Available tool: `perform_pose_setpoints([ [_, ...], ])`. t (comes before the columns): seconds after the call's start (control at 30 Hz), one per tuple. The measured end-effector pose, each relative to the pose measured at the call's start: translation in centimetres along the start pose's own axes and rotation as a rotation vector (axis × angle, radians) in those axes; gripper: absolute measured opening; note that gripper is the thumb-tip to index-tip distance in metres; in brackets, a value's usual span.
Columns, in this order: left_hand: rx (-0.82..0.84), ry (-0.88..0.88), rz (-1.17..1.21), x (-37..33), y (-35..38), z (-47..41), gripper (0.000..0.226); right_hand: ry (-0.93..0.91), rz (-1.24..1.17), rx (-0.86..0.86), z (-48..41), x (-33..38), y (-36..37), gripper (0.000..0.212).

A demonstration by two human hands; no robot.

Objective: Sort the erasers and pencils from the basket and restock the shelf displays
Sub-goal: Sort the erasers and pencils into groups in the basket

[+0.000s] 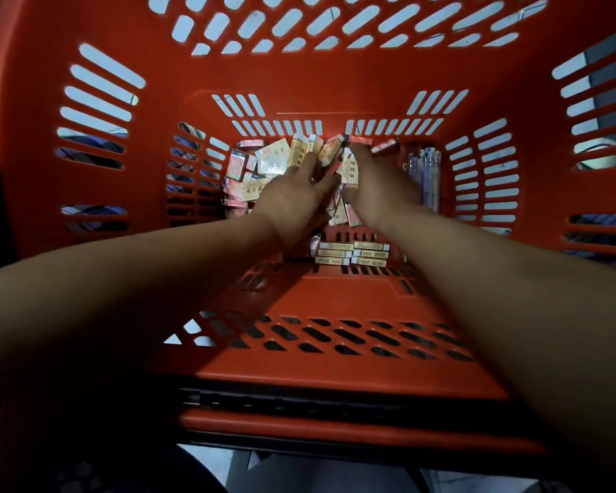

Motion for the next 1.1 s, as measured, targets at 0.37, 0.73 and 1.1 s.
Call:
perform_pose_setpoints([
  [0.37, 0.017, 0.059, 0.029, 0.9, -0.3, 0.5, 0.077, 0.011, 0.111, -0.075, -0.3, -0.1, 0.1, 0.066],
  [0.73, 0.094, -0.027, 0.368, 4.3, -3.2, 1.2, 0.069, 0.076, -0.422, 0.043, -0.3, 0.0, -2.5, 0.049],
  [1.1, 0.000, -0.311, 0.824, 6.8, -5.1, 0.5, 0.039, 0.186, -0.591, 0.565, 0.2, -0.1, -3.3, 0.017],
])
Point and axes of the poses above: each hand's wrist, its own z-axis away from the middle knuckle, its own y-axis out of the palm, x = y × z, the point moved 3 cm from there along -z, towards the middle knuckle, and after that the axes turned 1 degree about y, right-handed, at the moved point
